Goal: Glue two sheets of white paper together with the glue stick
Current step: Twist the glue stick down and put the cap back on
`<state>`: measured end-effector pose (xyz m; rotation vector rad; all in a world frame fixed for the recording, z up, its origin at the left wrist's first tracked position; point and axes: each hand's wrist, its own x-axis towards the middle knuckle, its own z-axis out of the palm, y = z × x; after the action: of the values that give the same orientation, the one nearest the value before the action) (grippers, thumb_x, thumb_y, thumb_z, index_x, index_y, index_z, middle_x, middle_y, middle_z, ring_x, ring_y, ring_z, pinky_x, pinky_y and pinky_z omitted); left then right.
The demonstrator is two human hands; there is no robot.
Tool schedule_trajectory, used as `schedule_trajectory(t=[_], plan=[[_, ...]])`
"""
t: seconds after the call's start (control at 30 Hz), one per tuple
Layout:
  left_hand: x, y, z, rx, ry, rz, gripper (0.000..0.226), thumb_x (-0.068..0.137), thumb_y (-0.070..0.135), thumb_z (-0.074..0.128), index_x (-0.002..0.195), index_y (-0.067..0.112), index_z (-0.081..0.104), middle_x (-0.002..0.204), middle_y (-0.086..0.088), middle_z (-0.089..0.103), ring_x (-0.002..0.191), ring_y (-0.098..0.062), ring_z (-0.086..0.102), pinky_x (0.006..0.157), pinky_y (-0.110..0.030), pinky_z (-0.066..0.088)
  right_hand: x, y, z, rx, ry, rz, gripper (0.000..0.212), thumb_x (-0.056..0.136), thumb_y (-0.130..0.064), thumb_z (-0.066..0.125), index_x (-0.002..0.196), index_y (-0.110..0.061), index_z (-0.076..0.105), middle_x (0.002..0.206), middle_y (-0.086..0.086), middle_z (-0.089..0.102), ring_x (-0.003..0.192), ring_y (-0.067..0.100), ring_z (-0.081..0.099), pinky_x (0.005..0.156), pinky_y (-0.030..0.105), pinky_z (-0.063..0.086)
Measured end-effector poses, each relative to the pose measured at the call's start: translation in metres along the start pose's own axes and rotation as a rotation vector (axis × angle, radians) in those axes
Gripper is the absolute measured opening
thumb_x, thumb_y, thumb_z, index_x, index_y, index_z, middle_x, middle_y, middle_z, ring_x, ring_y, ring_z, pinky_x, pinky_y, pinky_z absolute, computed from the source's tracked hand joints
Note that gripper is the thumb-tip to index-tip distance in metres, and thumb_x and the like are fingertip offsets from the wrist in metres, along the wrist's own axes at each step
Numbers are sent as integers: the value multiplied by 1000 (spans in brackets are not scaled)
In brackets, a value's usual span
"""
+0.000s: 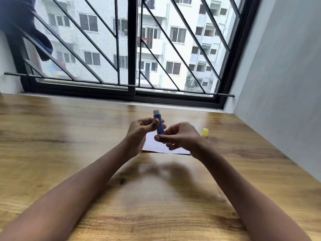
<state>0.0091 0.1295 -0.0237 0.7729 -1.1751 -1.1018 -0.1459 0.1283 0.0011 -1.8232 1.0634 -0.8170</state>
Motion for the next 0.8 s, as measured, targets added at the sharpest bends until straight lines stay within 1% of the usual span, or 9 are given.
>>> schedule_trajectory(t=[0.07, 0.17, 0.23, 0.3, 0.43, 0.53, 0.63, 0.7, 0.8], plan=[[1, 0, 1, -15, 28, -4, 15, 87, 8, 54, 78, 5, 65, 65, 2, 72, 68, -7, 67, 67, -13, 50, 1, 2, 5, -57, 102, -23, 27, 70, -28, 81, 77, -7, 67, 67, 8, 64, 55, 11, 62, 48, 22, 53], [2, 1, -2, -63, 43, -24, 23, 86, 8, 55, 69, 10, 71, 66, 1, 71, 68, -10, 66, 74, -20, 48, 4, 3, 4, 155, -153, 60, 31, 86, -25, 66, 106, -3, 62, 91, 6, 65, 76, 14, 66, 62, 28, 59], [1, 0, -2, -57, 19, -32, 27, 85, 9, 55, 65, 11, 72, 67, 0, 71, 70, -11, 66, 77, -22, 46, 4, 3, -2, 302, -321, 96, 28, 95, -25, 51, 110, -5, 62, 96, 6, 68, 82, 13, 67, 76, 28, 58], [-1, 0, 0, -31, -1, -35, 27, 86, 9, 55, 65, 12, 71, 68, 0, 72, 72, -10, 66, 77, -21, 45, 4, 5, -7, 370, -376, 121, 25, 96, -22, 46, 105, -6, 64, 93, 8, 69, 77, 11, 67, 75, 24, 57], [-2, -4, 2, 21, 7, -22, 10, 81, 9, 60, 76, 4, 67, 69, 2, 73, 73, -9, 67, 77, -22, 46, 2, 4, -3, -6, -41, 48, 18, 76, -24, 77, 82, -7, 72, 66, 6, 67, 51, 6, 58, 55, 19, 50], [-2, -3, 4, 2, 13, -23, 16, 70, 20, 66, 75, 5, 69, 67, 0, 72, 72, -10, 67, 81, -25, 45, 4, 5, 7, -149, 152, -43, 25, 66, -27, 84, 65, -14, 63, 58, 4, 60, 48, 10, 55, 50, 22, 49], [-3, -1, 3, -39, 13, -36, 11, 78, 15, 62, 72, 8, 69, 67, 0, 72, 71, -9, 67, 82, -26, 43, 6, 3, -1, 140, -205, 168, 14, 84, -27, 68, 87, -13, 65, 84, 5, 66, 73, 14, 63, 68, 26, 56], [-2, -1, 4, -35, 11, -41, 15, 86, 10, 56, 76, 7, 67, 67, 2, 72, 72, -7, 68, 82, -24, 43, 6, 4, -14, 368, -444, 247, 23, 94, -24, 52, 104, -7, 63, 101, 9, 68, 86, 15, 67, 79, 27, 57], [-2, -1, 5, -38, 7, -36, 16, 87, 8, 54, 78, 6, 66, 68, 2, 73, 71, -7, 68, 80, -20, 45, 6, 7, -18, 448, -475, 226, 26, 96, -18, 44, 105, -3, 64, 93, 7, 73, 79, 10, 69, 75, 21, 57]])
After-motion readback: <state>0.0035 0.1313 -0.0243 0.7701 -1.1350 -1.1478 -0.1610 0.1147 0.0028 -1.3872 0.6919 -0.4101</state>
